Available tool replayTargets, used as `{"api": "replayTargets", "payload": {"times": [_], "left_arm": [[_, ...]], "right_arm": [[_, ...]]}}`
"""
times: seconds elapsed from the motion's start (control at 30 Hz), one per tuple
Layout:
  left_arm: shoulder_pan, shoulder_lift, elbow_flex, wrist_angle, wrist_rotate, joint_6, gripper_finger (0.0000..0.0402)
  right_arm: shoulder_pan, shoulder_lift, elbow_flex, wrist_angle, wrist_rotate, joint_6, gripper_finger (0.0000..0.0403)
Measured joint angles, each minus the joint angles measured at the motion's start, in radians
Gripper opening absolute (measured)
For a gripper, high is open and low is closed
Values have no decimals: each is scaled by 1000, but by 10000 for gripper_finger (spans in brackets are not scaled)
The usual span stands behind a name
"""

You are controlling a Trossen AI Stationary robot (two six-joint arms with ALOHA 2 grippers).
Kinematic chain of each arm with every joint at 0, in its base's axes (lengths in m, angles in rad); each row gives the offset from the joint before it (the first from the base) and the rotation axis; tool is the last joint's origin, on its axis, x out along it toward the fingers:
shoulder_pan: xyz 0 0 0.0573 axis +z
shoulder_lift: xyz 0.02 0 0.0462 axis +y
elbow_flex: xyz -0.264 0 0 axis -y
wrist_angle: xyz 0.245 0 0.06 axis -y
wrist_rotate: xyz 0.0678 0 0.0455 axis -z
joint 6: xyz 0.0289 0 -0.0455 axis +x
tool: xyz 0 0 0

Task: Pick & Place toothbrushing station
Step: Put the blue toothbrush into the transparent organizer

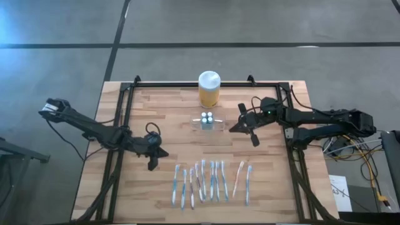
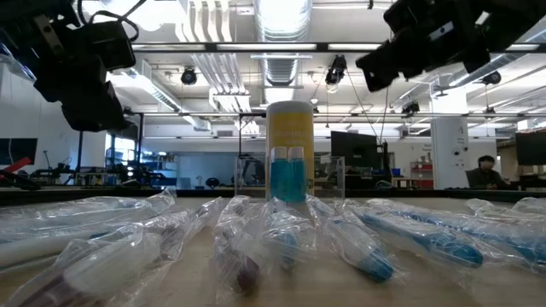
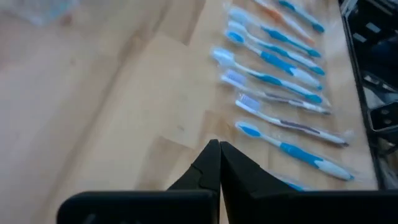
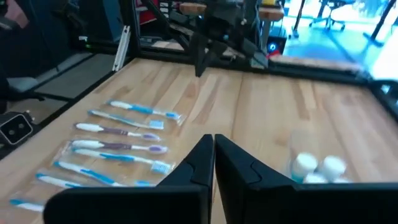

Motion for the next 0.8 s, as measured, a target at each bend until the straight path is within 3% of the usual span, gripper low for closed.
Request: {"api": "replayTargets", "payload": {"times": [0.27, 0.43, 0.53, 0.67, 0.8], "left_arm": [[-75, 198, 136, -78, 148, -154, 4], [-143, 334, 266, -201, 127, -320, 10], [-165, 416, 339, -284, 111, -434, 34], [-185, 523, 421, -321, 113, -477, 81], [-180, 607, 500, -342, 112, -519, 145]], "right_arm": [[1, 10, -94, 39, 29, -18, 8], [0, 16, -197, 294, 32, -15, 8], [-5, 13, -250, 419, 32, 4, 8], [-55, -46, -274, 422, 22, 43, 8], [-135, -130, -308, 411, -93, 77, 8]]}}
